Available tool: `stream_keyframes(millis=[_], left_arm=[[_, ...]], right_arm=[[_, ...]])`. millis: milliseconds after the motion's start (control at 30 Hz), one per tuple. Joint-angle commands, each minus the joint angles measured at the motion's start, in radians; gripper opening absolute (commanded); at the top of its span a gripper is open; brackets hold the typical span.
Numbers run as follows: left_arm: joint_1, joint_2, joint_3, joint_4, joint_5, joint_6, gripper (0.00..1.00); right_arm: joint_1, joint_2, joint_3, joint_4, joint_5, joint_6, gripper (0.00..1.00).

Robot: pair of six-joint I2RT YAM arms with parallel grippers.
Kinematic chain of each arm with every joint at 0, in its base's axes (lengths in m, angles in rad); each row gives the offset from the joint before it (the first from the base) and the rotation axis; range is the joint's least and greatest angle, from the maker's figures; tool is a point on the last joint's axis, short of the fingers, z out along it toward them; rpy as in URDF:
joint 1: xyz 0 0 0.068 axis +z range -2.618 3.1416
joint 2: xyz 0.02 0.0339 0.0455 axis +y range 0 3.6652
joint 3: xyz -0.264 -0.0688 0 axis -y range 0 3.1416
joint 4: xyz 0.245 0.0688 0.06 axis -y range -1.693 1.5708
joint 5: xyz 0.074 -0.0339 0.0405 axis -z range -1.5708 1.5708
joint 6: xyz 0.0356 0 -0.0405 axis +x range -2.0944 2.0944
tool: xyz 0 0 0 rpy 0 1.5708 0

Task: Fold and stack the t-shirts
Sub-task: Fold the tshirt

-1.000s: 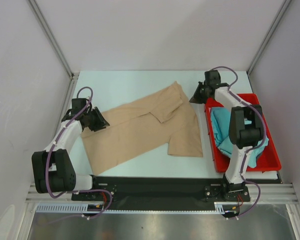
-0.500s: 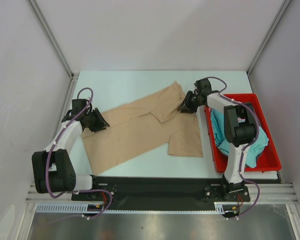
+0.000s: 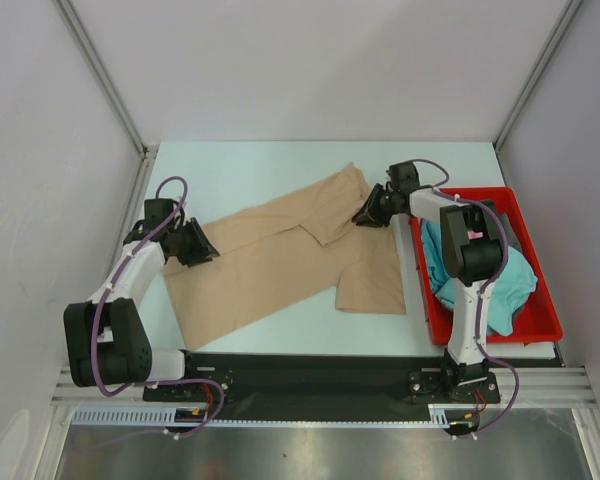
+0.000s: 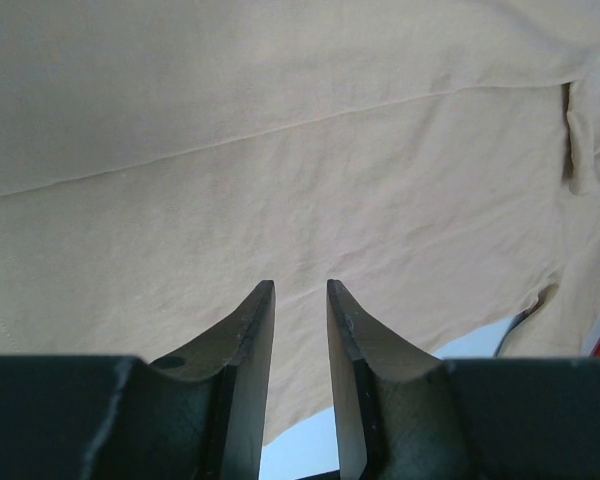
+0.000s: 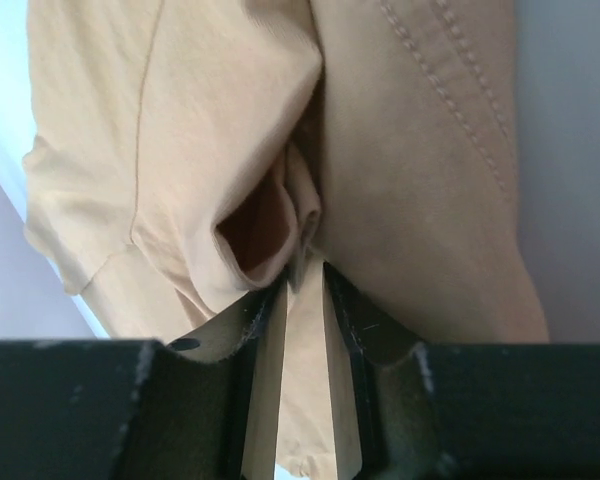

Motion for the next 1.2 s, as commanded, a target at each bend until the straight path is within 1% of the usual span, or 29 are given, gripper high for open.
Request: stream_keyframes(millis=[0, 200, 300, 333, 367, 400, 500, 633, 733, 833, 1000, 1167], left_arm=[[0.006, -0.024, 0.036, -0.008, 0.008, 0.036, 0.33], [0.006, -0.029, 0.024, -0.002, 0.016, 0.034, 0.33], [0.004, -0.032, 0.020, 0.000, 0.019, 0.034, 0.33], [0.006, -0.035, 0.019, 0.000, 0.019, 0.034, 0.33], [0.006, -0.038, 0.017, 0.001, 0.020, 0.034, 0.33], [0.006, -0.039, 0.013, 0.001, 0.022, 0.033, 0.33], [0.004, -0.046, -0.002, 0.012, 0.023, 0.028, 0.33], [0.006, -0.047, -0.022, 0.029, 0.034, 0.021, 0.32], [0.006, -0.049, -0.029, 0.032, 0.039, 0.018, 0.33], [0.006, -0.052, -0.024, 0.030, 0.039, 0.019, 0.33], [0.006, -0.058, -0.026, 0.026, 0.039, 0.024, 0.33], [0.006, -0.064, -0.027, 0.020, 0.037, 0.031, 0.33]], right_arm=[[0.006, 0.017, 0.055, 0.047, -0.005, 0.021, 0.26], [0.006, 0.042, 0.077, 0.066, -0.025, 0.077, 0.20], [0.005, 0.036, 0.075, 0.063, -0.020, 0.098, 0.13], [0.003, 0.031, 0.077, 0.055, -0.014, 0.103, 0.05], [0.002, 0.025, 0.078, 0.023, -0.003, 0.107, 0.01], [0.000, 0.004, 0.075, 0.003, 0.010, 0.113, 0.00], [0.011, -0.042, 0.039, -0.029, 0.066, 0.153, 0.00], [0.045, -0.124, -0.030, -0.039, 0.200, 0.234, 0.00], [0.068, -0.144, -0.052, -0.063, 0.288, 0.280, 0.00], [0.081, -0.164, -0.069, -0.085, 0.343, 0.308, 0.00], [0.083, -0.184, -0.109, -0.098, 0.385, 0.373, 0.00], [0.083, -0.198, -0.165, -0.083, 0.382, 0.449, 0.01]])
